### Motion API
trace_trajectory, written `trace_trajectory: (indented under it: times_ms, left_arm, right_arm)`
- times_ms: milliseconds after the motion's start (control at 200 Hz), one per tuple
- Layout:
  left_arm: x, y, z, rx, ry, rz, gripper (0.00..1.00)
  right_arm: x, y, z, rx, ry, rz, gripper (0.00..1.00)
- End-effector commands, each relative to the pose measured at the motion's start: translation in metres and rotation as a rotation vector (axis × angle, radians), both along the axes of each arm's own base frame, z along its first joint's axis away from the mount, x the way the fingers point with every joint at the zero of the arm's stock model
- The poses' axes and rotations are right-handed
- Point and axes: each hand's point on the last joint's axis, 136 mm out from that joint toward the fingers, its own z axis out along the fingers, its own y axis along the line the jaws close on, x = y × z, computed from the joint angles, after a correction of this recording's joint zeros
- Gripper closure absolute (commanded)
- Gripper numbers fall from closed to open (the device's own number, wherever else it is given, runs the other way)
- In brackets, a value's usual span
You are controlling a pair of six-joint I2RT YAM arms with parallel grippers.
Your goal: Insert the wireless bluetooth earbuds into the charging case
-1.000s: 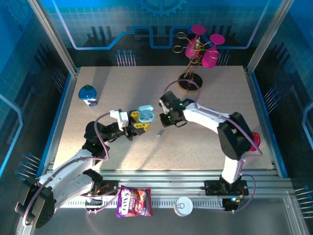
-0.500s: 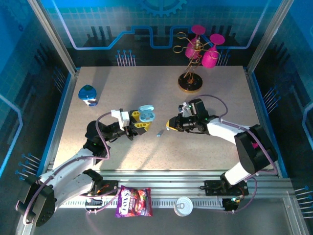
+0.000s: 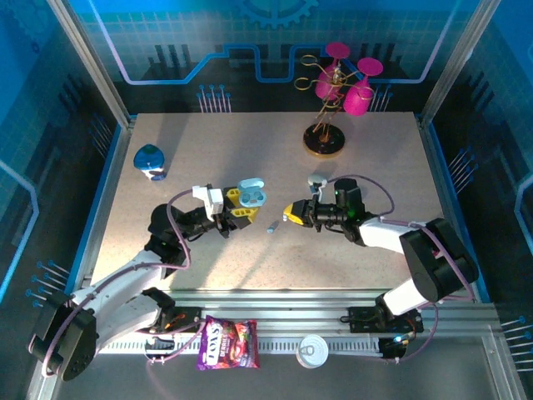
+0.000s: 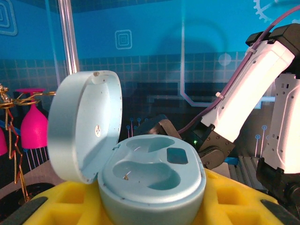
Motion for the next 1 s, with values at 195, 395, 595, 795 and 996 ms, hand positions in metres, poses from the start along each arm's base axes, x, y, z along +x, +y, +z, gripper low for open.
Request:
trace_trajectory:
  times_ms: [195, 395, 595, 795, 996]
  left_arm:
    - [-0.006, -0.004, 0.010, -0.014, -0.049, -0.012, 0.73]
    - [-0.007, -0.006, 0.009, -0.006, -0.055, -0.010, 0.73]
    - [-0.005, -0.008, 0.006, 0.007, -0.054, -0.005, 0.73]
    - [-0.006, -0.009, 0.008, 0.006, -0.058, -0.012, 0.73]
    - [-0.006, -0.010, 0.004, 0.015, -0.056, -0.006, 0.73]
  right_arm:
    - [0.003, 0.003, 0.025, 0.230, 0.059, -0.018, 0.95]
    - [-0.004, 0.006, 0.015, 0.242, 0.117, 0.026, 1.00]
    - [-0.012, 0.013, 0.027, 0.260, 0.081, 0.110, 0.99]
    - [-0.012, 0.018, 0.027, 0.322, 0.133, 0.103, 1.00]
    - [-0.011, 0.018, 0.026, 0.323, 0.124, 0.094, 1.00]
